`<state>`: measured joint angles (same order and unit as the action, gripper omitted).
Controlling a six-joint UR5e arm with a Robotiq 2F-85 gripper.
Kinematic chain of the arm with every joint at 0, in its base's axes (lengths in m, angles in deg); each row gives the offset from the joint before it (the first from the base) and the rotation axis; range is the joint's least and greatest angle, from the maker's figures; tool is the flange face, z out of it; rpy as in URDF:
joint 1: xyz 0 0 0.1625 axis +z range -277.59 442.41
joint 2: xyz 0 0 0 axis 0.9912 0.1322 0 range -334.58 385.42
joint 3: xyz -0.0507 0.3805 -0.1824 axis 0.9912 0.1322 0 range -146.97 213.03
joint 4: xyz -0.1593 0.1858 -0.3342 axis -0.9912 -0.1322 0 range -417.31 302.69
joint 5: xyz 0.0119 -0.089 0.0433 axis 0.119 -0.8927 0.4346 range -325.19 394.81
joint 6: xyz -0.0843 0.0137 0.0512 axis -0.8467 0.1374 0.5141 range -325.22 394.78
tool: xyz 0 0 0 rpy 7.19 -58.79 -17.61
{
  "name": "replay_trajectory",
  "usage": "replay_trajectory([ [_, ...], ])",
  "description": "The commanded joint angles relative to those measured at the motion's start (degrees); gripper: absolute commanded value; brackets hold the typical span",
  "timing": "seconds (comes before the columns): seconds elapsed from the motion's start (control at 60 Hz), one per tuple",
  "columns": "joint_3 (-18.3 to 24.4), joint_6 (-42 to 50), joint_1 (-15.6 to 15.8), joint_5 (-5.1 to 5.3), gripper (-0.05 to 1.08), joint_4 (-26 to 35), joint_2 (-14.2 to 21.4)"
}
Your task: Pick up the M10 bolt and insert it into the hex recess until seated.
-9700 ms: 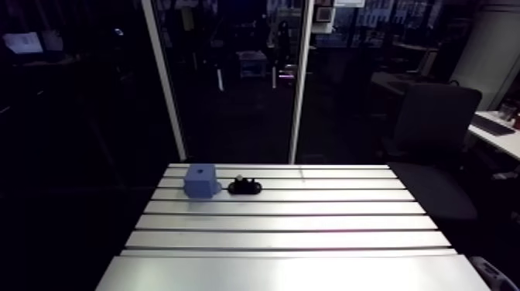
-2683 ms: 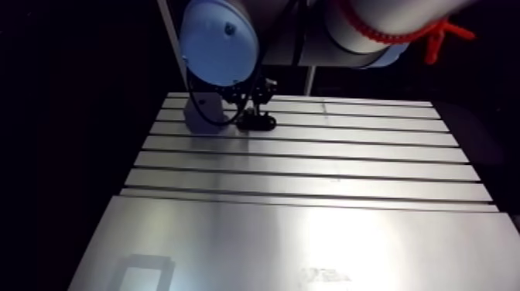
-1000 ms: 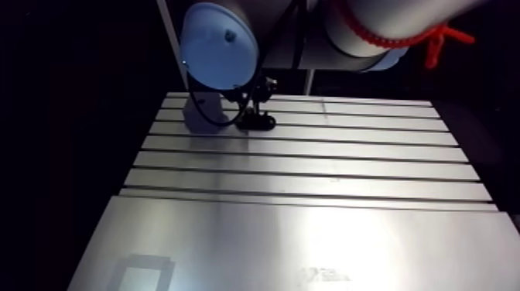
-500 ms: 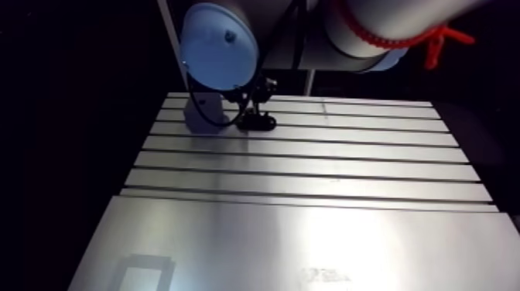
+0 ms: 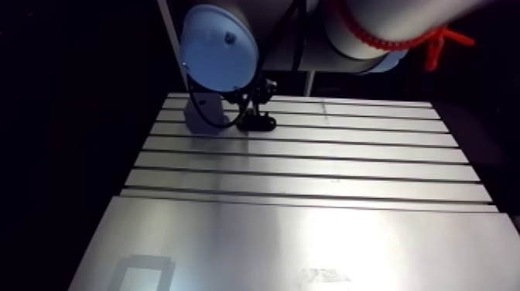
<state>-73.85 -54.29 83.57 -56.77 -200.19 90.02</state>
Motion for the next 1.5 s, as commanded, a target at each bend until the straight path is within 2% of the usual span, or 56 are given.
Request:
replay_trajectory([
  [0.017, -0.13, 0.0, 0.06, -0.04, 0.67, 0.0, -0.05],
  [0.9, -0.13, -0.09, 0.06, 0.13, 0.72, 0.16, 0.12],
  [1.5, -0.21, -0.18, -0.02, 0.13, 0.73, 0.52, 3.26],
])
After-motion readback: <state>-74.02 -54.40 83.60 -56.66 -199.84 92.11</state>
